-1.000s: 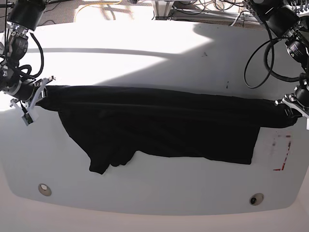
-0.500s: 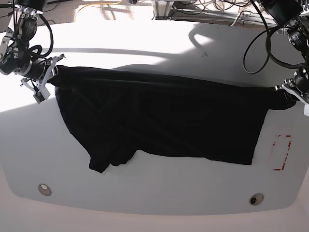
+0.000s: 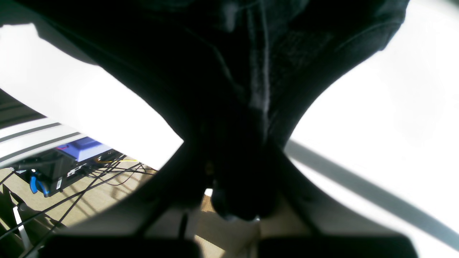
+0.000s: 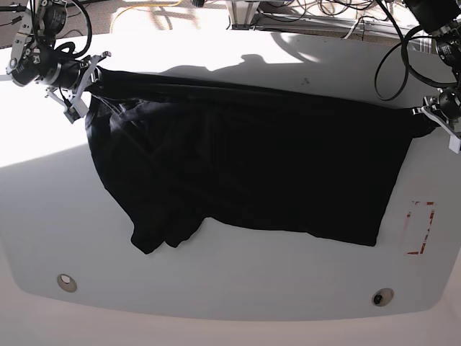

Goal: Fold the T-shirt properly
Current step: 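Swing the held shirt back over the table and lay it down, then pull the shirt edge taut with both grippers to flatten it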

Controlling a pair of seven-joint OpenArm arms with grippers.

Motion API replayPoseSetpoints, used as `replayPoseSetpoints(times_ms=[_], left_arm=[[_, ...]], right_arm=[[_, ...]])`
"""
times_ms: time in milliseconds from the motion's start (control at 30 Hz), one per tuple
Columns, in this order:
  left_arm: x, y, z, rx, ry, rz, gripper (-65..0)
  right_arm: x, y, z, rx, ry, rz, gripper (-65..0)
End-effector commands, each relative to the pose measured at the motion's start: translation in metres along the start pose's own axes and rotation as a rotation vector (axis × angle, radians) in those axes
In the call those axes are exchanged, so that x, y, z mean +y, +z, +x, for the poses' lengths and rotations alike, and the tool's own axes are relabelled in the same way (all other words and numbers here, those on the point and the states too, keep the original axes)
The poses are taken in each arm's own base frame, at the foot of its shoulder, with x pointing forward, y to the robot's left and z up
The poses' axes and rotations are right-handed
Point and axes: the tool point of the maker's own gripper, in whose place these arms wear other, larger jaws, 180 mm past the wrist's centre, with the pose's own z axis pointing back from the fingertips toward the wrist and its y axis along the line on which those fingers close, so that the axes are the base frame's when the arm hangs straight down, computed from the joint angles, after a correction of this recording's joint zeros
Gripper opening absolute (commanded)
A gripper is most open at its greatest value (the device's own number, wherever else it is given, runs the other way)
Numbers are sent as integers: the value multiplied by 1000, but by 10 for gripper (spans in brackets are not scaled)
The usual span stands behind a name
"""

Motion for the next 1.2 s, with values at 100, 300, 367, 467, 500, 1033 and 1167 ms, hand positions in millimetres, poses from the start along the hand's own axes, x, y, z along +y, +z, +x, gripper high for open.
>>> replayPoseSetpoints(times_ms=[100, 300, 367, 467, 500, 1033, 1167], left_arm=[[7, 6, 11, -25, -19, 17, -650], [-5, -1, 10, 20, -89, -5, -650], [-10, -6, 9, 41, -112, -18, -614], [-13, -6, 11, 46, -131, -21, -512], [-12, -5, 11, 45, -133, -20, -486], [-45, 39, 75, -125, -313, 22, -150], [-54, 49, 92, -184, -337, 29, -150]], right_arm=[[6, 1, -12, 22, -7, 7, -625], [11, 1, -22, 47, -13, 18, -407], [13, 1, -25, 50, -16, 25, -306], [14, 3, -23, 46, -6, 21, -190], [14, 4, -21, 41, 0, 18, -170], [36, 24, 44, -222, 25, 111, -160], [40, 14, 53, -254, -7, 97, -247]])
